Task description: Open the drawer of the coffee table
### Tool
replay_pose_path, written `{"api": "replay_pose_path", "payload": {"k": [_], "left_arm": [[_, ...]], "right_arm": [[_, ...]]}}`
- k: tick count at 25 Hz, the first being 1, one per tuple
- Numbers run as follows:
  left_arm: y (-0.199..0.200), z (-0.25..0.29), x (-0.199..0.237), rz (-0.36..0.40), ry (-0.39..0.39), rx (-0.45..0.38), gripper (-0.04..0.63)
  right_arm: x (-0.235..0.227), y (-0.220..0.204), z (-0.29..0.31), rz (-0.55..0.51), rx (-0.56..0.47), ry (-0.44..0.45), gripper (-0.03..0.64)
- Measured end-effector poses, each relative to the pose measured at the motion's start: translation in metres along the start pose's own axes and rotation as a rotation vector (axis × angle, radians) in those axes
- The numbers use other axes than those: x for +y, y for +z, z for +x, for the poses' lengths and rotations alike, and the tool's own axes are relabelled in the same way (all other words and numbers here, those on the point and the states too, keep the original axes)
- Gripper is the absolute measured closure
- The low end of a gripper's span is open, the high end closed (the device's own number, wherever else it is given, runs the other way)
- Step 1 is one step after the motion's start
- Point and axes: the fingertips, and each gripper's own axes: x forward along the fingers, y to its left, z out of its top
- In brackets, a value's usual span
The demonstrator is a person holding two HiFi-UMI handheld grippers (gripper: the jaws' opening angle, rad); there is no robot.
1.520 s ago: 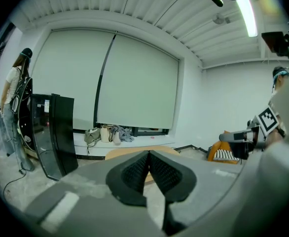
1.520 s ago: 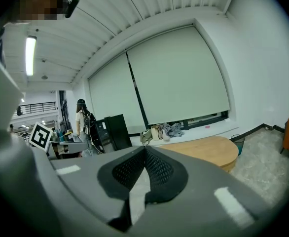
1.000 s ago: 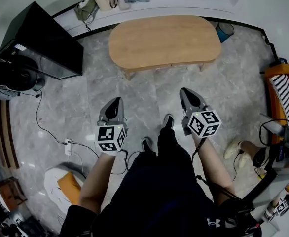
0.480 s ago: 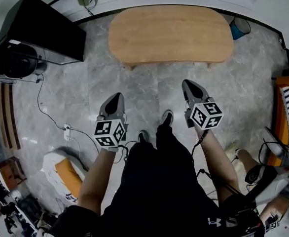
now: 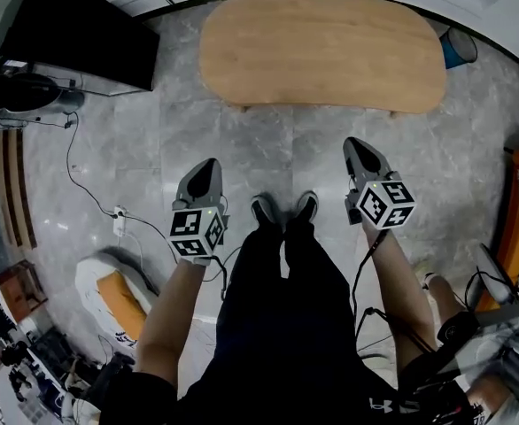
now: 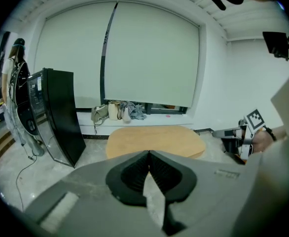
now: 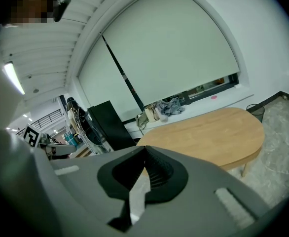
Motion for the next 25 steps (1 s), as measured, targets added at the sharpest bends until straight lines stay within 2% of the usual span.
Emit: {"api": "replay_pose_path", "payload": {"k": [7, 12, 15, 20, 25], "left_arm": [[-0.048, 0.088, 0.041, 0.051, -0.017, 0.002, 0.592], [-0.099, 0.162, 0.077, 0.061, -0.005, -0.004, 0.592], [-0.136, 0.205, 0.1, 0.084, -0.002, 0.012, 0.586], [-0.184, 0.276, 0.142, 0.127, -0.03, 0.031, 0.489], [-0.213, 0.319, 0.173, 0.162, -0.073, 0.022, 0.425]], "right_arm": [[-0.052, -0.052, 0.064, 0.034, -0.019, -0.011, 0.614], [-0.107, -0.104, 0.119, 0.05, -0.041, -0.021, 0.614], [-0.138, -0.135, 0.15, 0.044, -0.037, 0.011, 0.614], [-0.184, -0.183, 0.194, -0.011, -0.011, 0.106, 0.608], [-0.216, -0.237, 0.226, 0.017, 0.035, 0.196, 0.544]]}}
